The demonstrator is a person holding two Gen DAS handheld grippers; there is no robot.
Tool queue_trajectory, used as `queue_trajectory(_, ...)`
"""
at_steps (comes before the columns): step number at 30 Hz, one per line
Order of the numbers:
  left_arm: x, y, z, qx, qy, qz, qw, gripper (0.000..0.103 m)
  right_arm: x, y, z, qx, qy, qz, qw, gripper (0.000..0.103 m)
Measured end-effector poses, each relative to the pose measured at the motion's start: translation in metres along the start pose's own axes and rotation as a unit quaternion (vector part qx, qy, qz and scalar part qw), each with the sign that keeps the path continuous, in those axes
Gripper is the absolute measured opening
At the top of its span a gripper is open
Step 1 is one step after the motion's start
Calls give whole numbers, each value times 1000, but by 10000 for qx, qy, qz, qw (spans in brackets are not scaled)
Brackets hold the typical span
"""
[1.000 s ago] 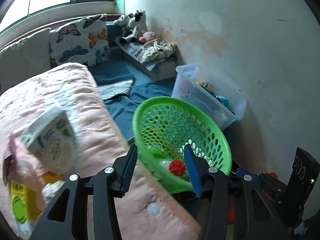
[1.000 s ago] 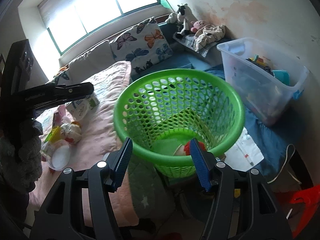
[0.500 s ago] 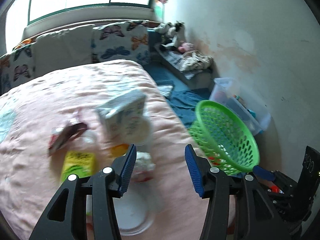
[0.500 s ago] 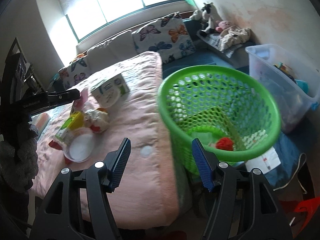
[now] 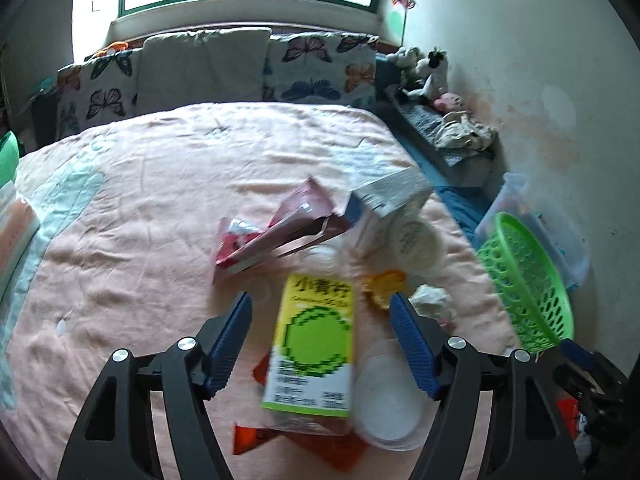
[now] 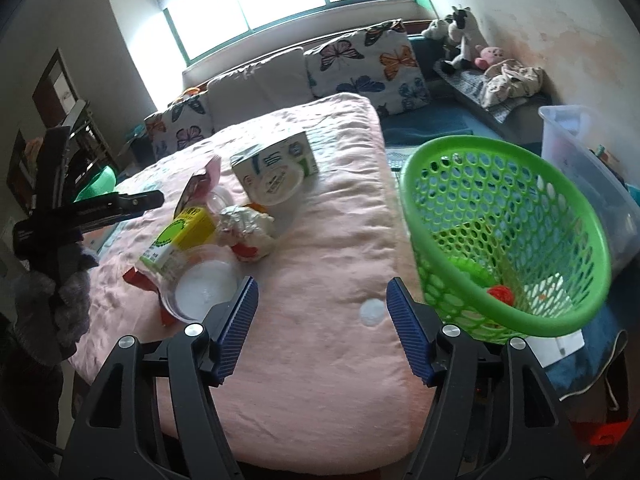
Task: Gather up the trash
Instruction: 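Grasp the yellow-green juice bottle with the left tool while the right tool approaches the paper ball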
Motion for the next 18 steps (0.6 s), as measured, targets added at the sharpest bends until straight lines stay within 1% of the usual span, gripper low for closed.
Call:
queue_trajectory(2,-3,-7,-2,87,-53,-63,9999,75,-1,-3,-4,19,36,-36,10000,68)
queue_trajectory(7,-8,-24,4,303,-323,-220,9988,76,-1,-9,-10,35,86,-114,9999,68)
queue_trajectory(10,-8,-34,4,285,-367,-339,9983,77,0,-12,-12,31,113,-138,9998,68)
queue_trajectory(16,-7,-47,7,297,-415,-452,9977,76,1,-17,-17,44,152,-189,9997,68)
queue_trajectory(18,-8,-50,8,294,-464,-470,9974,74,0,-20,-19,48,164,-215,9996,68)
Point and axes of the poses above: each gripper's, at about its wrist camera, not at the fingertips, and y roughly against the way its jaws point, z to its right, x to its top, the point moved 3 cm from there along -y, roughly the way its jaws point, and after that the axes turned 3 degrees about -y, right-handed, at the moved point
